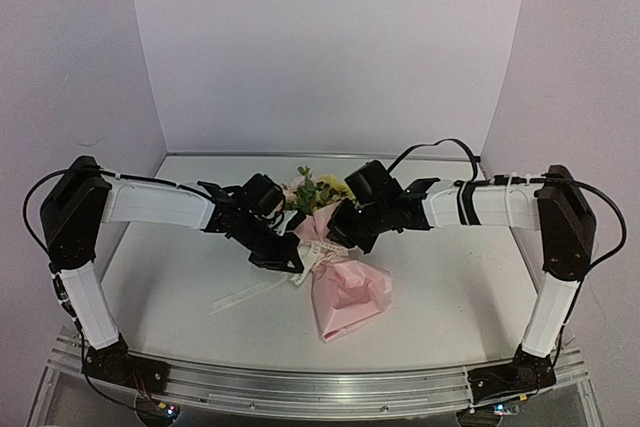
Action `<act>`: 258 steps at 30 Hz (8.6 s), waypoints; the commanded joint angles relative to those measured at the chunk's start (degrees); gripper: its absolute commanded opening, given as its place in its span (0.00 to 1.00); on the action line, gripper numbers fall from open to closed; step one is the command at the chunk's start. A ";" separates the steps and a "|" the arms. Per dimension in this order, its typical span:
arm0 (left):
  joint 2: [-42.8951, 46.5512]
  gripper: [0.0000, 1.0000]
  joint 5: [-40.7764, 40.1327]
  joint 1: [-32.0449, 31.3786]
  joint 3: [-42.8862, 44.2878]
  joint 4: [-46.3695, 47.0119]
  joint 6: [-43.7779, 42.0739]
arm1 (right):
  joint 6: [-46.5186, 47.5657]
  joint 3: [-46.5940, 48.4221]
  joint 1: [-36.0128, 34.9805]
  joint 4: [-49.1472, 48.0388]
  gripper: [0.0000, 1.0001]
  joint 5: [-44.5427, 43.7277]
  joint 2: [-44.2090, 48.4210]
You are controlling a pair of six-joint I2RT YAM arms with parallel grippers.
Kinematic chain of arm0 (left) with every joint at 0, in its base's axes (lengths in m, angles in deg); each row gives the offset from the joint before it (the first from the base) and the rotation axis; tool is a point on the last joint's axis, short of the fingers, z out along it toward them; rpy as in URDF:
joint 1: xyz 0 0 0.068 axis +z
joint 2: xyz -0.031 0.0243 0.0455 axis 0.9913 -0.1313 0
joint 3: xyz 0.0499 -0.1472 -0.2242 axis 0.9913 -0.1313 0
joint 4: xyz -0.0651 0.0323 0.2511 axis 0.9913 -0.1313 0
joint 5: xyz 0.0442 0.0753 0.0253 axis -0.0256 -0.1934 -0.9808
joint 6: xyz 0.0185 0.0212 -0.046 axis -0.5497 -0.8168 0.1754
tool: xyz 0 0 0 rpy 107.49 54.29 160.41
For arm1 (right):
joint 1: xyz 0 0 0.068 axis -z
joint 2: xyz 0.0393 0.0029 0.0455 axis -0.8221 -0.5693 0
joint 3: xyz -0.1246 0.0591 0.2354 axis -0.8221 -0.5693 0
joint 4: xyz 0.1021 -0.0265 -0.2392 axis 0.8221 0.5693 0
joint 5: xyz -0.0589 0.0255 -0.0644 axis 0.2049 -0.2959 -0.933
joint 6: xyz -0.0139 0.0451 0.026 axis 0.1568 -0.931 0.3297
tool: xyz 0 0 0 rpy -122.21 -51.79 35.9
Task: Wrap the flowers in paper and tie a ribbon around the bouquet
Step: Cross the half-tied ribbon over the folded bouquet, then tie the half-tied ribbon around the folded bouquet.
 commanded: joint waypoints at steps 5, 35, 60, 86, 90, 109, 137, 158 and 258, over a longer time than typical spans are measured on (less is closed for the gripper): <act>-1.17 0.00 0.54 -2.70 6.13 -4.55 -1.16 | 0.59 -1.73 1.44 -2.80 0.00 -2.09 4.43; -13.40 0.00 10.87 -9.82 23.60 1.37 4.74 | 7.51 -2.26 8.71 -12.38 0.00 15.29 2.50; -13.41 0.00 9.05 -12.98 17.82 5.64 5.24 | 11.18 -0.96 9.26 -16.31 0.00 18.93 3.83; -3.33 0.00 1.47 -12.16 3.75 17.52 8.08 | 6.43 -2.12 7.95 -20.25 0.00 20.11 4.14; -3.13 0.08 -0.65 -11.93 4.90 16.70 7.93 | 6.49 -2.76 7.95 -19.86 0.02 19.95 3.38; 12.96 0.40 -4.62 -4.37 -6.97 20.94 11.68 | 15.53 -0.71 6.80 -1.43 0.62 10.13 10.71; -14.08 0.48 -10.05 6.70 30.89 -9.89 -5.87 | 17.65 -12.48 -5.43 10.16 0.51 -6.16 12.64; -17.72 0.41 -6.19 6.70 33.56 -7.22 -5.32 | 15.21 -8.89 -6.14 8.59 0.37 -8.20 4.20; 8.03 0.00 -12.17 7.24 -6.13 0.64 5.06 | 16.76 -7.01 -5.13 21.74 0.00 -28.04 11.19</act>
